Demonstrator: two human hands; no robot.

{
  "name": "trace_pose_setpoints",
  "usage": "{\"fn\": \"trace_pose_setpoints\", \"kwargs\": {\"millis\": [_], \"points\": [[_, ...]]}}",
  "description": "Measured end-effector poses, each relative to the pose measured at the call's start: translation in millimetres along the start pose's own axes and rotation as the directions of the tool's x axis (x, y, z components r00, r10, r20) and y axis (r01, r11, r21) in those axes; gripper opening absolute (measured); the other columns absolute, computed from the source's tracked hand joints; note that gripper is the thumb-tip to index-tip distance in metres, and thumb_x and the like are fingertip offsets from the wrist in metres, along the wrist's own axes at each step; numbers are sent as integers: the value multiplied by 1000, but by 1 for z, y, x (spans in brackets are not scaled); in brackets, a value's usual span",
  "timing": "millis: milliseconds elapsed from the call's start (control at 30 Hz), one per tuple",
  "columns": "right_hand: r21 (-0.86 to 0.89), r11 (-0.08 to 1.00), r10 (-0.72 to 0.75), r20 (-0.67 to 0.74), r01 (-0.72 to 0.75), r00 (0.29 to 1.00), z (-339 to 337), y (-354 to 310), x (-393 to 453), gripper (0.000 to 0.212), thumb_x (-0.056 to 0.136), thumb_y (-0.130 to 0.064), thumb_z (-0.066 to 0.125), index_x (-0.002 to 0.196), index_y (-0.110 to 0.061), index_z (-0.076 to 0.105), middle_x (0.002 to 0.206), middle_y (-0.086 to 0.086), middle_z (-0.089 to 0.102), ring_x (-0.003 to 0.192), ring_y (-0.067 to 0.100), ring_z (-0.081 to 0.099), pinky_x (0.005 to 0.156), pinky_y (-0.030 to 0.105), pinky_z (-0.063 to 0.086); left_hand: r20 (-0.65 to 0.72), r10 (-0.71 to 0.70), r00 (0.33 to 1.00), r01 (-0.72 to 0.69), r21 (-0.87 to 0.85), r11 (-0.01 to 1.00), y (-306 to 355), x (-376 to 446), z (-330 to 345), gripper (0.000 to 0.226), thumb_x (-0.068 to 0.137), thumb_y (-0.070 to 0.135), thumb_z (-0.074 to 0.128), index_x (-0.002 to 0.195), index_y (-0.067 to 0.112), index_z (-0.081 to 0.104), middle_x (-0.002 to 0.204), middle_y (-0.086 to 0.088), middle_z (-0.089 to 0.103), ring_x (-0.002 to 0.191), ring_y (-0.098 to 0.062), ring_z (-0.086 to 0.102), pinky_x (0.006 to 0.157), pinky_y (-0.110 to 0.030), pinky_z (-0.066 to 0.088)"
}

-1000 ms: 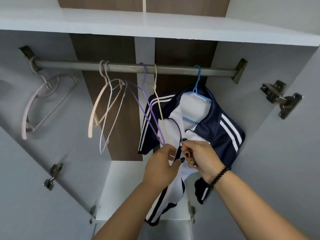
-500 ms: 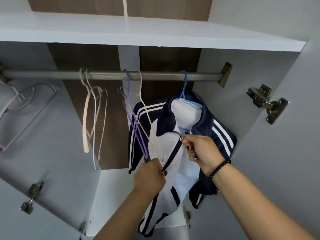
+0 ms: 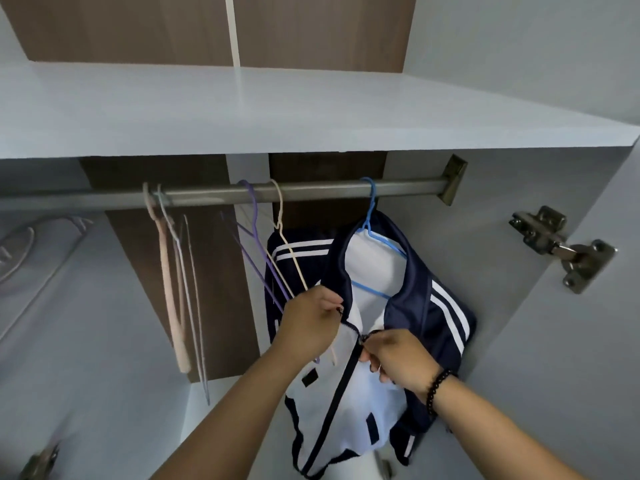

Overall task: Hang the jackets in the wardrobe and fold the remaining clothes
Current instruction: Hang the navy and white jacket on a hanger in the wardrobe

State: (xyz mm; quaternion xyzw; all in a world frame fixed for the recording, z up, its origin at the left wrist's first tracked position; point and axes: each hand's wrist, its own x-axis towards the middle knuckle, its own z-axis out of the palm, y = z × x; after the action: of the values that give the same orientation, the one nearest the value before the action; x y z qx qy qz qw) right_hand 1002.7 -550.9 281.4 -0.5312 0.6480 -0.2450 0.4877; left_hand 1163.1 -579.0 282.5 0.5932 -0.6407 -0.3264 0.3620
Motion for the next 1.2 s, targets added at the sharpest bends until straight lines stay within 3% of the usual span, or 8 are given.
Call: {"fn": "trace_pose_setpoints", "kwargs": {"millis": [200, 300, 433, 567, 733, 833, 1000, 1200], "points": [[-105, 992, -98, -233, 75, 968, -20, -16, 19, 19, 88, -10, 55, 72, -10, 66, 67, 5, 66, 51, 15, 61, 51, 19, 46, 104, 48, 993, -41, -66, 997, 9, 54, 3, 34, 89, 7, 51, 121, 18, 57, 111, 7, 63, 86, 6, 58, 61, -1, 43], [-230, 949, -296, -402, 217, 867, -32, -39, 32, 9, 87, -11, 57, 84, -15, 65, 75, 2, 70, 71, 21, 67, 68, 24, 52, 154, 38, 987, -26, -82, 996, 5, 74, 12, 40, 90, 7, 54, 129, 15, 52, 121, 0, 61, 93, -4, 59, 66, -6, 43], [-498, 796, -566, -411, 344, 715, -34, -69, 58, 20, 85, -8, 60, 106, -11, 63, 106, 5, 60, 90, 20, 60, 78, 23, 48, 182, 15, 983, 3, -95, 995, -2, 92, 22, 48, 90, 6, 56, 136, 11, 44, 129, -3, 56, 93, -4, 56, 77, -13, 43], [-767, 636, -587, -409, 85, 699, -30, -75, 89, 49, 86, -16, 59, 132, -10, 43, 128, 12, 41, 112, 30, 44, 85, 38, 44, 112, -23, 993, 31, -73, 997, -3, 107, 23, 60, 88, 9, 61, 141, 9, 33, 136, -7, 43, 94, -12, 53, 77, -21, 44], [-705, 709, -444, -453, -6, 773, -28, -48, 95, 57, 83, 2, 47, 137, -11, 34, 118, 12, 53, 83, 32, 57, 62, 32, 37, -37, -80, 996, 82, 31, 996, 6, 128, 22, 91, 84, 18, 71, 150, 6, 9, 148, -16, 17, 130, -35, 37, 89, -26, 37], [-749, 662, -532, -434, 38, 727, -33, -39, 91, 85, 79, 9, 49, 151, -24, 20, 113, 10, 49, 52, 21, 36, 50, 29, 30, -28, 23, 999, -17, 187, 982, 7, 134, 25, 100, 82, 29, 74, 152, 10, 5, 152, -15, 11, 133, -39, 30, 103, -39, 36], [-826, 556, -569, -299, 92, 766, -45, -42, 78, 89, 81, 6, 51, 152, -32, 14, 122, 10, 38, 72, 23, 44, 54, 30, 38, 20, 80, 997, -82, 319, 944, 5, 134, 46, 109, 79, 43, 73, 152, 16, -2, 158, -8, -2, 139, -33, 17, 105, -44, 35], [-856, 501, -640, -269, 125, 720, -63, -42, 55, 78, 77, 10, 49, 145, -26, 38, 119, 12, 39, 62, 28, 47, 47, 29, 34, 80, 144, 986, -165, 470, 867, -8, 150, 40, 98, 81, 45, 67, 152, 21, 4, 159, -6, 3, 145, -32, 7, 112, -50, 26]]}}
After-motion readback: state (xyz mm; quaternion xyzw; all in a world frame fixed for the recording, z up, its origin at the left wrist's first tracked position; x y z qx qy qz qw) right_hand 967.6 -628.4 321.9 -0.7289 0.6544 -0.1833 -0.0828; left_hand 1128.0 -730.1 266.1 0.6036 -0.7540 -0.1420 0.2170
